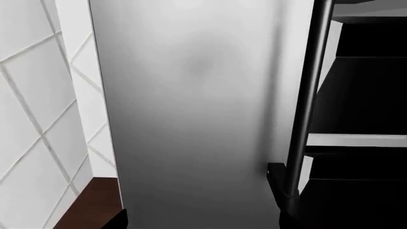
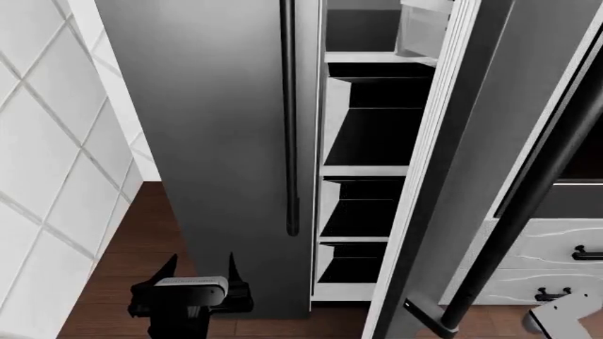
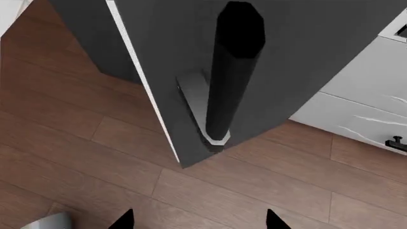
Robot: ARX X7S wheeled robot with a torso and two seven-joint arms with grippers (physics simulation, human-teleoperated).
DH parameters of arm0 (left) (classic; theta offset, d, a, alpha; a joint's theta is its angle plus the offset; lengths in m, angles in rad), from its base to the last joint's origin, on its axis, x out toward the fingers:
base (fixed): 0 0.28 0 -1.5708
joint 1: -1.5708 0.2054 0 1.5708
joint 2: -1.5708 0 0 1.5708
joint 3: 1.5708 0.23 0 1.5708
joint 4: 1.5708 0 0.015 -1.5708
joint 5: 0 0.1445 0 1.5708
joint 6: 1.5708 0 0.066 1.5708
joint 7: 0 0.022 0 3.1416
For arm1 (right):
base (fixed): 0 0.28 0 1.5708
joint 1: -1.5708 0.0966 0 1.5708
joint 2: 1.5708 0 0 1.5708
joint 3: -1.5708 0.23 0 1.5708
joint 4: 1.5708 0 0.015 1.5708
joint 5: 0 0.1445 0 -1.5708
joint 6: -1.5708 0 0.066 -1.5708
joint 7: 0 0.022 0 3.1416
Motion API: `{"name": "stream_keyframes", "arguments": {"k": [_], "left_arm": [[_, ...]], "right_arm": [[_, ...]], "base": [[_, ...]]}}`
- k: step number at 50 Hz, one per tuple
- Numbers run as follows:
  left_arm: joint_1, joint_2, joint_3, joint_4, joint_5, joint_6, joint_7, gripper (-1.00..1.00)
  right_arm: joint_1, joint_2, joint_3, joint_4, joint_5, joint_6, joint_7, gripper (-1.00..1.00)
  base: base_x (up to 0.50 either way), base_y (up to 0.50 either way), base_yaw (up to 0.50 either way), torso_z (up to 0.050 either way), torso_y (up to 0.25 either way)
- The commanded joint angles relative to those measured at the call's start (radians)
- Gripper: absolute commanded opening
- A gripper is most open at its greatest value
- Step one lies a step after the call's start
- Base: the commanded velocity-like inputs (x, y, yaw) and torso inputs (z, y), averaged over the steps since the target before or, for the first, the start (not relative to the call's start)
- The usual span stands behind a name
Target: Open the fridge door
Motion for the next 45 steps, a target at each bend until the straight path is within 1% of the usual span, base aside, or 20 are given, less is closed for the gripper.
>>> {"name": "stream_keyframes", "arguments": {"k": [1,4,9,12,14,21,27,32,36,45], "left_arm": [[0.003,-0.005,0.004,0.016,-0.004,-0.009,-0.007,1.0],[0.002,-0.005,0.006,0.01,-0.004,-0.004,-0.007,1.0],[-0.001,-0.006,0.008,0.009,-0.004,-0.004,-0.009,1.0],[-0.003,-0.005,0.009,0.002,-0.004,0.002,-0.008,1.0],[-0.004,-0.005,0.011,-0.003,-0.003,0.007,-0.007,1.0],[-0.005,-0.005,0.016,-0.004,-0.003,0.009,-0.008,1.0],[-0.006,-0.007,0.017,-0.005,-0.005,0.011,-0.009,1.0],[-0.004,-0.008,0.019,-0.005,-0.008,0.014,-0.01,1.0],[-0.003,-0.011,0.02,0.0,-0.008,0.013,-0.013,1.0],[-0.005,-0.014,0.022,0.004,-0.013,0.012,-0.016,1.0]], "right_arm": [[-0.077,0.013,-0.033,0.002,-0.02,-0.054,0.009,1.0],[-0.15,0.034,-0.045,-0.006,-0.021,-0.157,0.018,1.0],[-0.306,0.065,-0.085,-0.025,-0.064,-0.41,0.064,1.0],[-0.394,0.06,-0.108,-0.032,-0.116,-0.584,0.116,1.0],[-0.445,0.041,-0.129,-0.031,-0.171,-0.665,0.15,1.0],[-0.517,-0.017,-0.154,-0.017,-0.283,-0.796,0.22,1.0],[-0.49,-0.124,-0.167,-0.027,-0.407,-0.796,0.255,1.0],[-0.47,-0.172,-0.174,-0.043,-0.449,-0.776,0.28,1.0],[-0.439,-0.214,-0.164,-0.087,-0.487,-0.761,0.331,1.0],[-0.32,-0.273,-0.174,-0.237,-0.57,-0.606,0.4,1.0]], "base": [[0.0,0.0,0.0,0.0,0.0],[0.0,0.0,0.0,0.0,0.0],[0.0,0.0,0.0,0.0,0.0],[0.0,0.0,0.0,0.0,0.0],[0.0,0.0,0.0,0.0,0.0],[0.0,0.0,0.0,0.0,0.0],[0.0,0.0,0.0,0.0,0.0],[0.0,0.0,0.0,0.0,0.0],[0.0,0.0,0.0,0.0,0.0],[0.0,0.0,0.0,0.0,0.0]]}}
